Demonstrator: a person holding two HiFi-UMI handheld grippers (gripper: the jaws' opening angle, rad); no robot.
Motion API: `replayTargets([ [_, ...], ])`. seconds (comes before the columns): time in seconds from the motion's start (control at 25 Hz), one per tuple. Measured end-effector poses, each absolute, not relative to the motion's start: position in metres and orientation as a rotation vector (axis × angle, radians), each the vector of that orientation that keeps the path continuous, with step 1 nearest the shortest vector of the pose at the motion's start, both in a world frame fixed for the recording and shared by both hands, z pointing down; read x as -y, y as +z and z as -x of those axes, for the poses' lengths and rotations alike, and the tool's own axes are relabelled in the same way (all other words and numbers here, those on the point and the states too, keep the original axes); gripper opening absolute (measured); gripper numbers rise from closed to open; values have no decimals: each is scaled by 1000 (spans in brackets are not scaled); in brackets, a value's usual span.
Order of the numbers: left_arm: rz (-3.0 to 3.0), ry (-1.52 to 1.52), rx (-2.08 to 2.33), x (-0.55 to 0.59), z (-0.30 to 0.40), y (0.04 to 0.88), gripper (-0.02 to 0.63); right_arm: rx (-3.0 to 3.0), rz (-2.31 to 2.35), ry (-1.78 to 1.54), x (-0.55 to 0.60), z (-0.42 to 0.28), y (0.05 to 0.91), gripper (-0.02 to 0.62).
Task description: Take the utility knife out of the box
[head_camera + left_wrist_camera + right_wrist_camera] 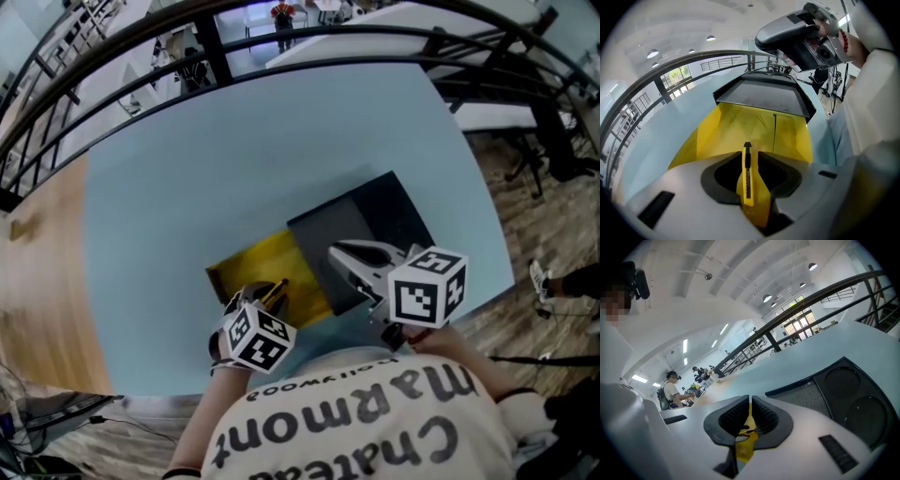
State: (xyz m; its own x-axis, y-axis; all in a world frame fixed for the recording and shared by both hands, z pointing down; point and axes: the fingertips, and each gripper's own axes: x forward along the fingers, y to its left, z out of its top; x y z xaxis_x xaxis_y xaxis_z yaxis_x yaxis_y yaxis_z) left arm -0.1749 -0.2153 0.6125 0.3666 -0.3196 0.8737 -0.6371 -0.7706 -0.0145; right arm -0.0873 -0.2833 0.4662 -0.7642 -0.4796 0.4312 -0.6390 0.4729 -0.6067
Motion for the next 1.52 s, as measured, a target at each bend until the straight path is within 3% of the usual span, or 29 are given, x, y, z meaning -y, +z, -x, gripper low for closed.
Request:
replayTargets([
  [0.52, -2292, 1452, 808, 215, 178, 622, 71, 2517, -1005, 1171, 277, 70, 459, 43],
  [1.52, -2291, 1443, 755, 206, 178, 622, 64, 2612, -829, 1108, 277, 85, 428, 43],
])
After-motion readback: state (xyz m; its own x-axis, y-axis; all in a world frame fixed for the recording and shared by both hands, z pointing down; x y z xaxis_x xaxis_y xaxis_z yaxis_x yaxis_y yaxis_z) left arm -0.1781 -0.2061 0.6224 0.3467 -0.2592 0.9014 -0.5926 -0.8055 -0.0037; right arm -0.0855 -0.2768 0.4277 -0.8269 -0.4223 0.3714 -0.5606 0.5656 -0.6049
